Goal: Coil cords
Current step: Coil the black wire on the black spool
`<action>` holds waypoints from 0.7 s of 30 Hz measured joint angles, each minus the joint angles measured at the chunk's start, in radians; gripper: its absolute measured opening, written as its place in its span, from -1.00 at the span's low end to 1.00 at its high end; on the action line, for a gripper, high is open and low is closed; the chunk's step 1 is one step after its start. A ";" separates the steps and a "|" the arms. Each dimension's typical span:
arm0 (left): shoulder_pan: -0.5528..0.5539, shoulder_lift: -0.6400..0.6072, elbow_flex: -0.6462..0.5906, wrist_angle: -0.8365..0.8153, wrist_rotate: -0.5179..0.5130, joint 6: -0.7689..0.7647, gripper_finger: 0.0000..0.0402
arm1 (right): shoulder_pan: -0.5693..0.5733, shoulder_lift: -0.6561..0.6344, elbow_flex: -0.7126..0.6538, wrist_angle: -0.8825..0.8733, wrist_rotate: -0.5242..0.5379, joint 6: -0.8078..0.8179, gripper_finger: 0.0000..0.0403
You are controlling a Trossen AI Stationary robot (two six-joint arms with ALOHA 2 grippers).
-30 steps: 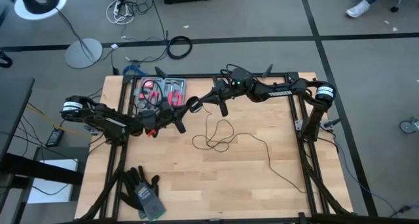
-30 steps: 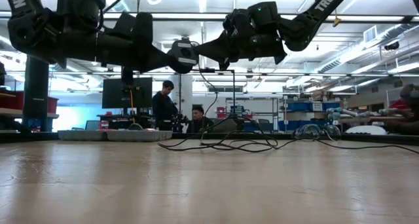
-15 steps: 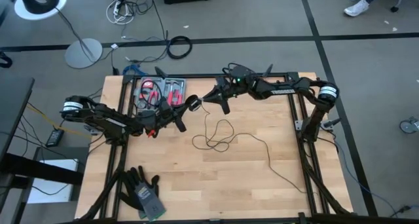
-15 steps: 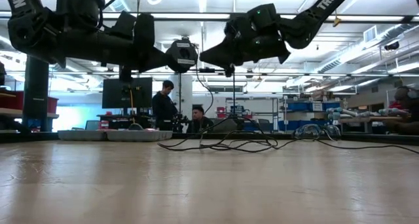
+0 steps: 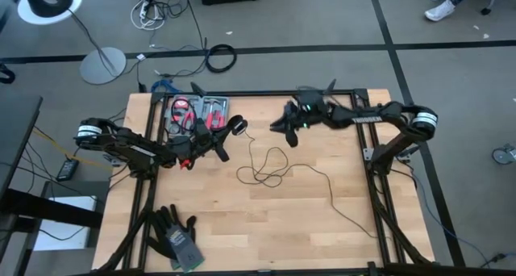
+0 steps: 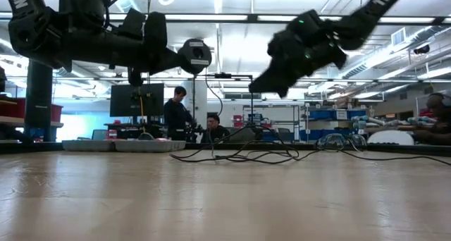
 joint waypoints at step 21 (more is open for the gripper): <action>0.000 -0.001 0.000 0.015 -0.044 -0.027 -1.00 | 0.356 0.269 -0.048 0.492 0.710 -0.115 -0.70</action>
